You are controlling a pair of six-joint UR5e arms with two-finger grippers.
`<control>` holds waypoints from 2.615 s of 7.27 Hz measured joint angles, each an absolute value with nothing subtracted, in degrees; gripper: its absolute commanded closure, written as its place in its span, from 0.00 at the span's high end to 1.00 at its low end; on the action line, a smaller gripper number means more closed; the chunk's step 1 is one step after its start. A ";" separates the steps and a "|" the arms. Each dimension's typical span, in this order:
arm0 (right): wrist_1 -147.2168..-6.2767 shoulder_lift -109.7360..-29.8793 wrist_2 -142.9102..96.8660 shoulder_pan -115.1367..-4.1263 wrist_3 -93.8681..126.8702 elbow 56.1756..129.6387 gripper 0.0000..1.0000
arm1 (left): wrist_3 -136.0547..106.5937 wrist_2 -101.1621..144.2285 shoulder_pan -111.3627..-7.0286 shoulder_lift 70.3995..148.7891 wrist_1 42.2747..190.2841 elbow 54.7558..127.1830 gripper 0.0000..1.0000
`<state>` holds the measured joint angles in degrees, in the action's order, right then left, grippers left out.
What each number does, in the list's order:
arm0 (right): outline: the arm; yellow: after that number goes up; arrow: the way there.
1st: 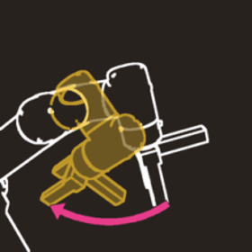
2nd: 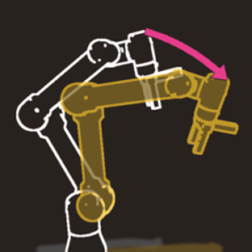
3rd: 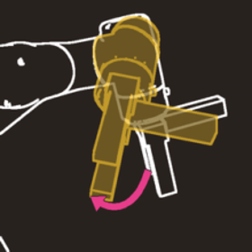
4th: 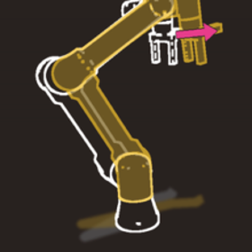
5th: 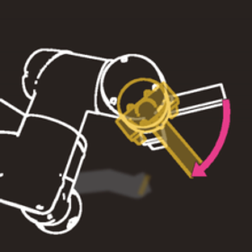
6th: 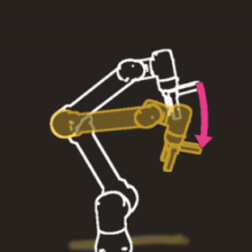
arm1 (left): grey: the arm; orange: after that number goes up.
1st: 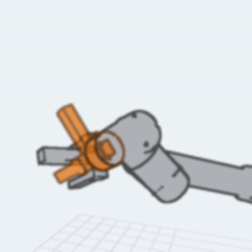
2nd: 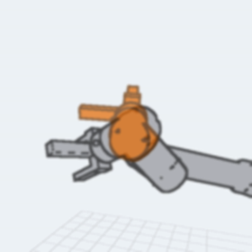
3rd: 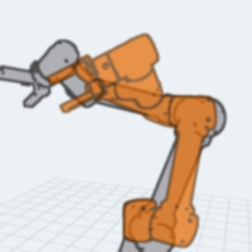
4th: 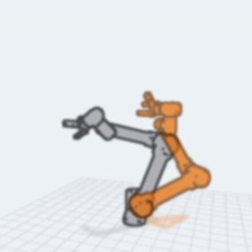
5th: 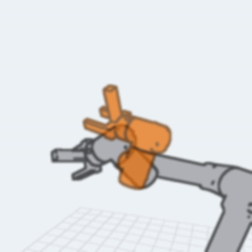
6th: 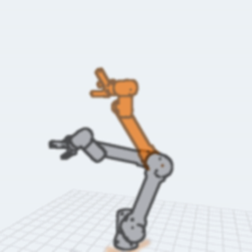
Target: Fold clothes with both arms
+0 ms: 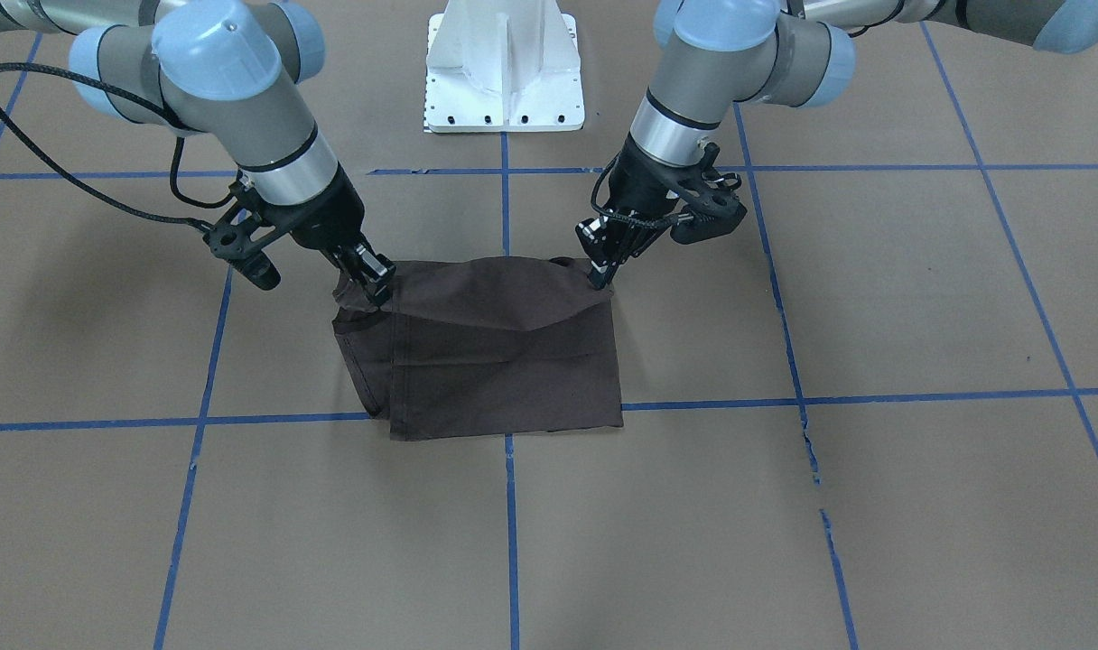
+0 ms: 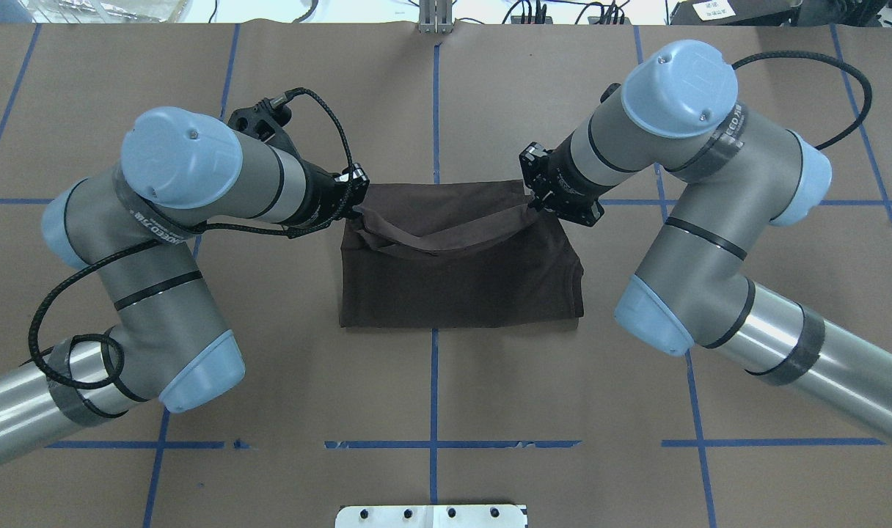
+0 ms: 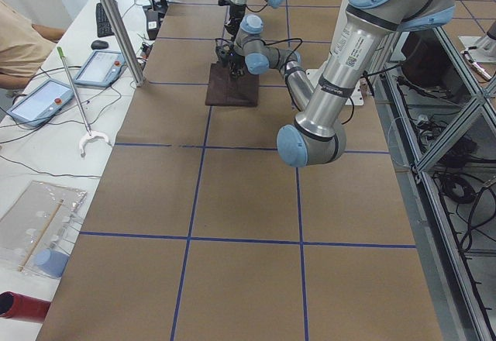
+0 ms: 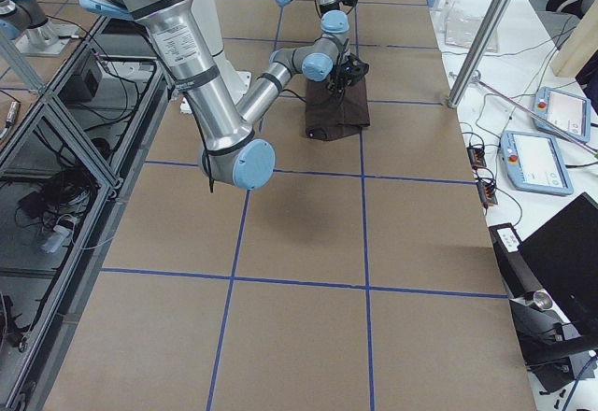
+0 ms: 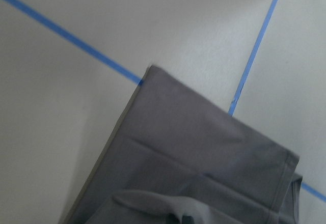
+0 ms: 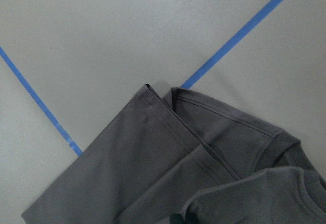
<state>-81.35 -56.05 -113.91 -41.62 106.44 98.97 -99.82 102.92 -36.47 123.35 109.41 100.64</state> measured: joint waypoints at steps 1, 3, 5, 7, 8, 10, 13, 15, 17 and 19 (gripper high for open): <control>-79.57 -52.22 -114.13 -42.72 103.43 91.72 0.99 | -98.18 102.51 -37.79 125.21 113.63 94.08 0.99; -68.84 -45.11 -115.29 -46.34 96.42 73.62 1.00 | -91.01 99.53 -41.43 130.51 124.99 76.81 1.00; -65.05 -42.28 -121.92 -51.91 91.10 67.30 1.00 | -86.10 100.95 -44.96 130.95 128.61 74.26 1.00; -65.00 -44.81 -125.48 -54.33 89.46 70.28 1.00 | -84.40 103.09 -45.86 125.86 128.68 81.89 1.00; -65.00 -49.26 -127.06 -56.04 87.18 74.13 1.00 | -80.78 104.93 -46.34 121.30 127.73 87.66 1.00; -64.98 -60.33 -129.88 -61.77 70.73 79.50 1.00 | -61.63 107.70 -48.36 110.01 125.83 96.01 1.00; -68.46 -74.27 -133.41 -74.67 35.52 80.79 1.00 | -29.55 116.91 -61.44 95.89 124.41 100.58 1.00; -78.78 -78.36 -133.48 -82.33 12.78 80.87 1.00 | -13.32 128.30 -74.08 89.95 118.77 100.61 1.00; -86.59 -80.46 -133.88 -86.00 2.63 82.59 1.00 | -6.14 133.52 -80.62 86.32 105.38 102.38 1.00; -87.99 -81.72 -134.17 -86.59 0.99 83.44 1.00 | -4.78 135.42 -81.94 84.34 101.58 102.42 1.00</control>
